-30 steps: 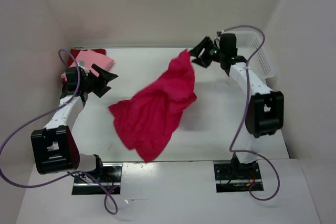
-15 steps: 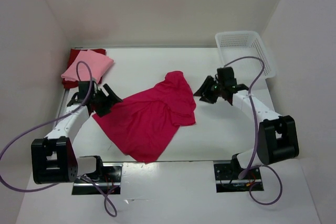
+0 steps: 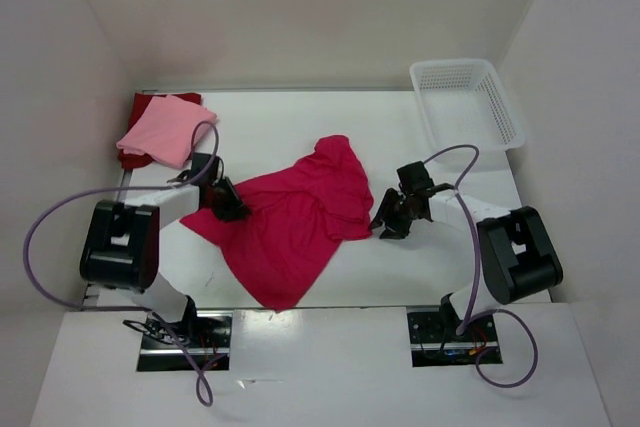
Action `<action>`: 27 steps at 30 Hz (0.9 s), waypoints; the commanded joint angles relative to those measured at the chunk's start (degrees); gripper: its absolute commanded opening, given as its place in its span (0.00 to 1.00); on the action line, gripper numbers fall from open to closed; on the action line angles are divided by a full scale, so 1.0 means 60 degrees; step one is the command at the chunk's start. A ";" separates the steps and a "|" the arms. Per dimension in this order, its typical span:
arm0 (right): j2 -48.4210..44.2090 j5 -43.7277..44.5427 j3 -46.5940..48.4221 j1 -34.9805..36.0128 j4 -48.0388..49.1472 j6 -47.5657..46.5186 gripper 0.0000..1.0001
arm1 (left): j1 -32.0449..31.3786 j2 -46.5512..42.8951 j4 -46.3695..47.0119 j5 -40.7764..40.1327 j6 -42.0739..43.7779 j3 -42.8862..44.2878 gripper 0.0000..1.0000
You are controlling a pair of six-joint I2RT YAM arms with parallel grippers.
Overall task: Fold and stack the t-shirts
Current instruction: Flatten out the tshirt
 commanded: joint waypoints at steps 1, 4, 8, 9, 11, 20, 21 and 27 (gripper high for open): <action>0.0504 -0.0005 -0.0124 0.0203 0.0602 0.0198 0.49 | -0.0203 0.1838 0.1330 -0.0526 0.0065 0.1281 0.29; 0.0695 -0.0310 -0.0124 0.0203 0.1041 0.0300 0.43 | -0.0496 0.3201 0.1536 -0.0221 0.0065 0.3038 0.25; 0.0929 -0.0516 -0.0124 0.0203 0.1612 0.0535 0.31 | -0.1067 0.4494 0.1010 -0.0219 0.0065 0.5630 0.23; 0.1017 -0.0517 -0.0124 0.0203 0.1700 0.0622 0.26 | -0.1069 0.4874 0.0878 -0.0219 0.0065 0.6114 0.23; 0.1207 -0.0926 0.0095 0.0203 0.1701 0.0710 0.23 | -0.1069 0.5096 0.0599 -0.0116 0.0065 0.7258 0.31; 0.0110 -0.0708 -0.0093 0.0291 0.1583 0.0973 0.43 | -0.0059 0.2158 0.1067 -0.0159 0.0329 0.4220 0.76; 0.0109 -0.0824 -0.0094 0.0291 0.1583 0.0974 0.43 | 0.0044 0.1094 0.1067 -0.0407 0.0227 0.3649 0.74; 0.0197 -0.1015 -0.0182 0.0614 0.1906 0.0974 0.43 | 0.1054 -0.2693 -0.0029 -0.0791 -0.0943 0.0247 0.57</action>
